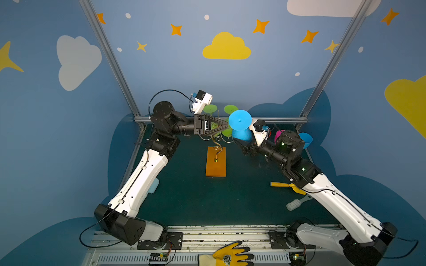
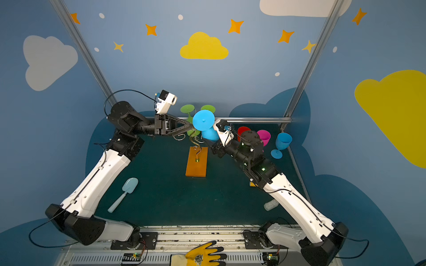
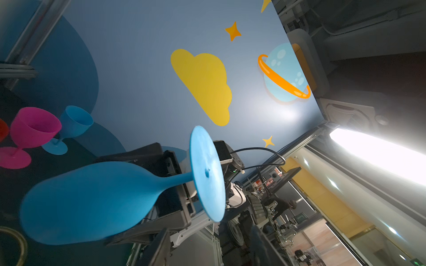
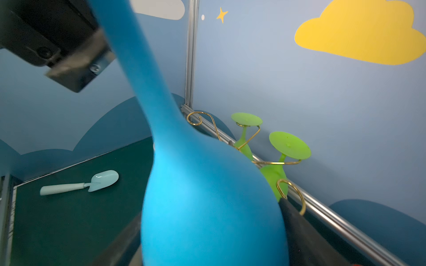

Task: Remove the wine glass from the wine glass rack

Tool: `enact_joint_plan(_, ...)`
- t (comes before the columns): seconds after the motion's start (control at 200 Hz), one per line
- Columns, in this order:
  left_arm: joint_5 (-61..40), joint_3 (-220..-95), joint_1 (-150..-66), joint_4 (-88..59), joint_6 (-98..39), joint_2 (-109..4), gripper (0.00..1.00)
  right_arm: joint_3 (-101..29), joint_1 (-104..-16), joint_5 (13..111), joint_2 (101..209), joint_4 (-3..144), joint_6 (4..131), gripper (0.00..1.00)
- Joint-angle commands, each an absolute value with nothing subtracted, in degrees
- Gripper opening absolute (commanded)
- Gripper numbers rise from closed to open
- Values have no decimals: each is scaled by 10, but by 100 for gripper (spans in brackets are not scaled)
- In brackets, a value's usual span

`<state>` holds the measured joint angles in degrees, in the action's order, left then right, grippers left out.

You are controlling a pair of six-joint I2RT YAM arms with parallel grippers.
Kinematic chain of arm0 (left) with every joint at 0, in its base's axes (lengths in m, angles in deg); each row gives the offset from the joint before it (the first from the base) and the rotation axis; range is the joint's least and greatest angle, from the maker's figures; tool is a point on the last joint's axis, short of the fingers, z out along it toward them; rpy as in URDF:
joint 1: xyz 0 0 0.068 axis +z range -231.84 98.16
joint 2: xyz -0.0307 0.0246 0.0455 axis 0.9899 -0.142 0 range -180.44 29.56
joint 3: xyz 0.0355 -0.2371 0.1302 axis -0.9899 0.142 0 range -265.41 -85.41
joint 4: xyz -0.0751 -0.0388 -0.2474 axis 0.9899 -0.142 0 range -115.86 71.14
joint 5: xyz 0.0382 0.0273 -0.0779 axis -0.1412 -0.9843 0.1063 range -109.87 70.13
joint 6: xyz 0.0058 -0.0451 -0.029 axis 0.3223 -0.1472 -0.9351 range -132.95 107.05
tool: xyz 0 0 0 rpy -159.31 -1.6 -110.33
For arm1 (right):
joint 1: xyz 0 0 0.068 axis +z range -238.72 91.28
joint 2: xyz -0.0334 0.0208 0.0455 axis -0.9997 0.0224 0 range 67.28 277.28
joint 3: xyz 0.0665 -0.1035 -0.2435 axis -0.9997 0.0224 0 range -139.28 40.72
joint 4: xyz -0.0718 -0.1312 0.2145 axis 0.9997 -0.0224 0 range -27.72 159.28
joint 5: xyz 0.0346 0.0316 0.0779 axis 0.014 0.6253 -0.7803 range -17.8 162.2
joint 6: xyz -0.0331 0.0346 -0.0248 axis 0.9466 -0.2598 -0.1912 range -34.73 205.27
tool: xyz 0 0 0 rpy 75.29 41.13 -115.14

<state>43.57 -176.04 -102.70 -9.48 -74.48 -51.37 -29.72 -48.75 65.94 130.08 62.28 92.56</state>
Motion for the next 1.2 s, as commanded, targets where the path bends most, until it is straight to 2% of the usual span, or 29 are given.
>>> enact_joint_plan(0.0,355,-1763,-1023,-183,-587,-490,61,-338,-488,697,1263,519,881,57)
enact_joint_plan(0.16,188,-1697,-1040,-180,-413,-457,61,-386,-489,733,1263,375,847,56)
enact_joint_plan(0.255,140,-1639,-1060,-112,-324,-434,59,-418,-490,737,1278,300,834,55)
enact_joint_plan(0.405,60,-1605,-1110,-99,-105,-414,57,-444,-491,721,1298,241,823,52)
enact_joint_plan(0.721,88,-1543,-1144,7,94,-416,49,-472,-492,684,1333,214,821,49)
enact_joint_plan(1.196,104,-1563,-1156,7,170,-447,48,-484,-489,628,1364,207,814,47)
